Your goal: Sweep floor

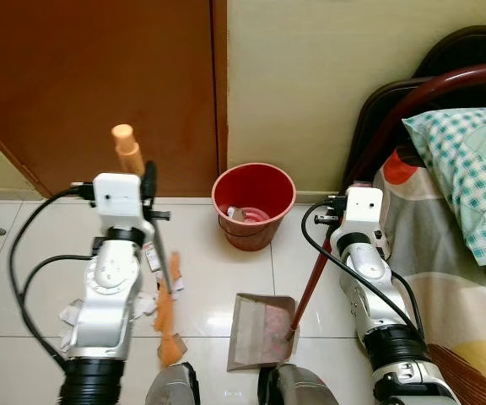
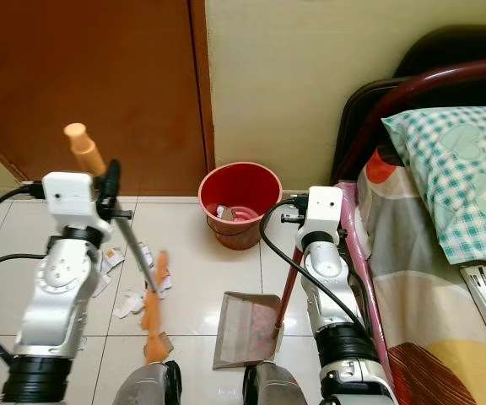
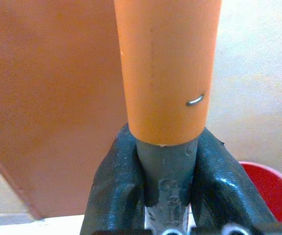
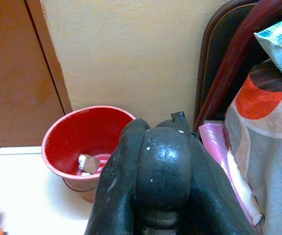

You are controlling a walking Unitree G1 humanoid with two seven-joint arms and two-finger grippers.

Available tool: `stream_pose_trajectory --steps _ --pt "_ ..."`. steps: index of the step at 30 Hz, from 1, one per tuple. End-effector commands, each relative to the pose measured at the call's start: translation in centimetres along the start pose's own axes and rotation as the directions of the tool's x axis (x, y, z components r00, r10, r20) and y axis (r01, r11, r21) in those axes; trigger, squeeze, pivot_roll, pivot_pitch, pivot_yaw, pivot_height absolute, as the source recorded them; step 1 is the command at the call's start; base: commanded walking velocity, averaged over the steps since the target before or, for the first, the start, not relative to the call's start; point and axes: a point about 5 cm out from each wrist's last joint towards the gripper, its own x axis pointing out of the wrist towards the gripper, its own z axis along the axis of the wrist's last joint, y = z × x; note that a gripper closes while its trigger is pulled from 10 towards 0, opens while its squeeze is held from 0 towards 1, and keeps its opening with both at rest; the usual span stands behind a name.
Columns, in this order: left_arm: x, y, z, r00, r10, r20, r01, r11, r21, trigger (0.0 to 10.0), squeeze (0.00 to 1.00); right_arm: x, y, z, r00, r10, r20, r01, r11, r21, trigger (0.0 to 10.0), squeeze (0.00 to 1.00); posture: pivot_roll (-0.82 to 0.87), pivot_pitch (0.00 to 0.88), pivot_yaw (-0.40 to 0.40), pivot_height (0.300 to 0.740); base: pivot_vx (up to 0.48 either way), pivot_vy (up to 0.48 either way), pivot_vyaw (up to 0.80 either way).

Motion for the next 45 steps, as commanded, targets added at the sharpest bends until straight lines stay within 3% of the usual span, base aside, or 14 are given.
stream_pose_trajectory --steps 1,9,16,17,23,26,33,39,42,45 --pt "-0.4 1.3 -0.2 1.000 0.024 -0.004 -0.024 0.998 0.051 10.0 0.00 0.1 0.0 0.0 1.000 -0.002 -0.004 0.002 1.000 0.000 10.0 0.00 0.01 0.161 -0.025 0.740 0.000 0.000 0.00" --pt "-1.4 2.0 -0.7 1.000 -0.011 -0.025 0.013 0.995 0.102 10.0 0.00 0.3 -0.1 -0.1 1.000 0.001 -0.002 -0.001 1.000 -0.002 10.0 0.00 0.02 0.156 -0.033 0.740 0.000 0.000 0.00" --pt "-3.2 0.2 -0.7 0.989 -0.149 -0.019 0.150 0.979 0.141 10.0 0.00 0.3 -0.2 0.0 1.000 -0.001 0.004 0.001 1.000 -0.002 10.0 0.00 0.02 0.155 -0.034 0.740 0.000 0.000 0.00" --pt "-3.8 -0.9 -0.5 0.977 -0.214 -0.015 0.214 0.969 0.120 10.0 0.00 0.3 -0.2 0.0 1.000 -0.001 0.008 0.001 1.000 -0.004 10.0 0.00 0.02 0.152 -0.035 0.740 0.000 0.000 0.00" --pt "-4.4 -2.7 -0.7 0.971 -0.238 -0.019 0.239 0.969 0.068 10.0 0.00 0.3 -0.2 0.1 1.000 -0.001 0.010 0.001 1.000 -0.008 10.0 0.00 0.02 0.151 -0.037 0.740 0.000 0.000 0.00" --pt "-4.3 -3.5 -0.7 0.972 -0.232 -0.018 0.233 0.972 0.041 10.0 0.00 0.4 -0.2 0.1 1.000 -0.001 0.010 0.001 1.000 -0.010 10.0 0.00 0.02 0.151 -0.037 0.740 0.000 0.000 0.00" --pt "-2.7 -5.6 -0.4 0.989 -0.148 -0.014 0.146 0.987 -0.073 10.0 0.00 0.4 -0.1 0.0 1.000 -0.001 0.006 0.001 1.000 -0.015 10.0 0.00 0.00 0.152 -0.038 0.740 0.000 0.000 0.00" --pt "-1.4 -6.4 0.5 0.991 -0.133 0.018 0.134 0.985 -0.106 10.0 0.00 0.4 0.0 0.0 1.000 0.000 0.008 0.000 1.000 -0.017 10.0 0.00 0.00 0.153 -0.035 0.740 0.000 0.000 0.00" --pt "-1.0 -6.9 0.8 0.988 -0.153 0.025 0.155 0.977 -0.143 10.0 0.00 0.4 -0.1 0.0 1.000 -0.002 0.006 0.002 1.000 -0.012 10.0 0.00 0.00 0.155 -0.031 0.740 0.000 0.000 0.00" --pt "-1.0 -7.8 1.0 0.971 -0.239 0.025 0.238 0.945 -0.225 10.0 0.00 0.4 0.0 0.0 1.000 -0.002 0.005 0.002 1.000 -0.011 10.0 0.00 0.00 0.156 -0.028 0.740 0.000 0.000 0.00"
